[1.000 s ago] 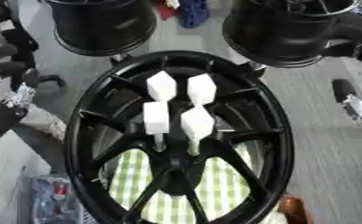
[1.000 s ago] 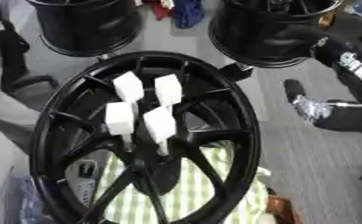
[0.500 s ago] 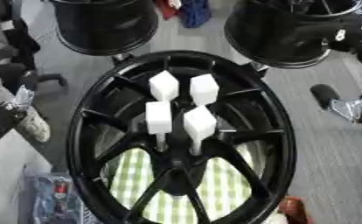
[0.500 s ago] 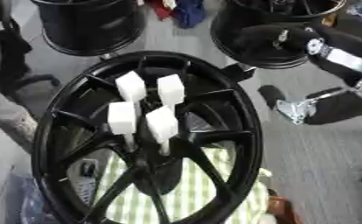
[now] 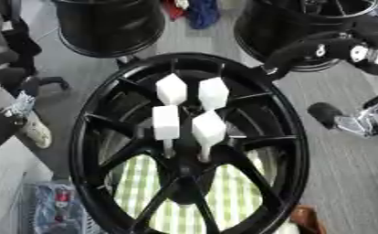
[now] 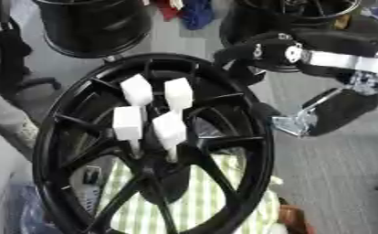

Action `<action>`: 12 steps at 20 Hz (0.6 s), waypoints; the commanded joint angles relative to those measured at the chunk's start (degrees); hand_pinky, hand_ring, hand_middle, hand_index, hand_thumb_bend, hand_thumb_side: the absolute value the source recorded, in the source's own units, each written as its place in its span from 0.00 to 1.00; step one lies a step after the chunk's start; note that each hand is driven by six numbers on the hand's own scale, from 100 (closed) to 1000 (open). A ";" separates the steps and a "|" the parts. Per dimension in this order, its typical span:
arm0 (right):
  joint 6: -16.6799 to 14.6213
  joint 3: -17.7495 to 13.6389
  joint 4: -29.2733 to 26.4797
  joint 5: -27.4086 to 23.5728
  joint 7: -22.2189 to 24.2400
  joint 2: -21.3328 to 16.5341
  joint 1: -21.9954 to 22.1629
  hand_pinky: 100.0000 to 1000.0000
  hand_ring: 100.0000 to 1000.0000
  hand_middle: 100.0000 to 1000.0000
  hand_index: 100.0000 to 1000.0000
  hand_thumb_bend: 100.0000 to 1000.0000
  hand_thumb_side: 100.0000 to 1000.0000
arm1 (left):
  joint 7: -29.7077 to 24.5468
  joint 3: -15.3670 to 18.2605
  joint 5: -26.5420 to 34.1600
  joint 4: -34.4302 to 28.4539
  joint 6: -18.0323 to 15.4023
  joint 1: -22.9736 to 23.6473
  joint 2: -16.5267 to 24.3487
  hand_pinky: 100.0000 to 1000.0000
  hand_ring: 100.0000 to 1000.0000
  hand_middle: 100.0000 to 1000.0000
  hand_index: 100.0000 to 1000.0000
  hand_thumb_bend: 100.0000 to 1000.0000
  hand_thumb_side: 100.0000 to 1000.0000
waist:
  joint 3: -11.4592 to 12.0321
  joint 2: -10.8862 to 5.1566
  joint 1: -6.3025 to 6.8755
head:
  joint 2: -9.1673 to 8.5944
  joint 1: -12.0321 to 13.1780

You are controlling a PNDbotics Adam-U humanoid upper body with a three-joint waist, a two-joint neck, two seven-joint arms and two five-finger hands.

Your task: Pull the pin out of the wheel hub.

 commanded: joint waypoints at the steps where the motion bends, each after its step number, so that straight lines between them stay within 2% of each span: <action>1: -0.01 0.67 0.23 -0.15 2.74 -0.19 -2.13 0.84 0.80 0.88 1.00 0.00 0.29 | -0.25 -0.14 0.32 -0.54 -0.10 -0.36 0.73 0.78 0.74 0.79 0.87 0.30 0.55 | 0.11 -0.96 0.07 | 0.28 -0.14; 12: -0.47 5.16 4.15 1.47 8.62 5.00 -8.39 0.85 0.85 0.91 1.00 0.00 0.30 | -0.57 -0.33 0.31 -0.48 -0.23 -0.31 0.72 0.78 0.74 0.79 0.87 0.29 0.56 | 0.17 -1.00 -0.13 | 0.28 -0.32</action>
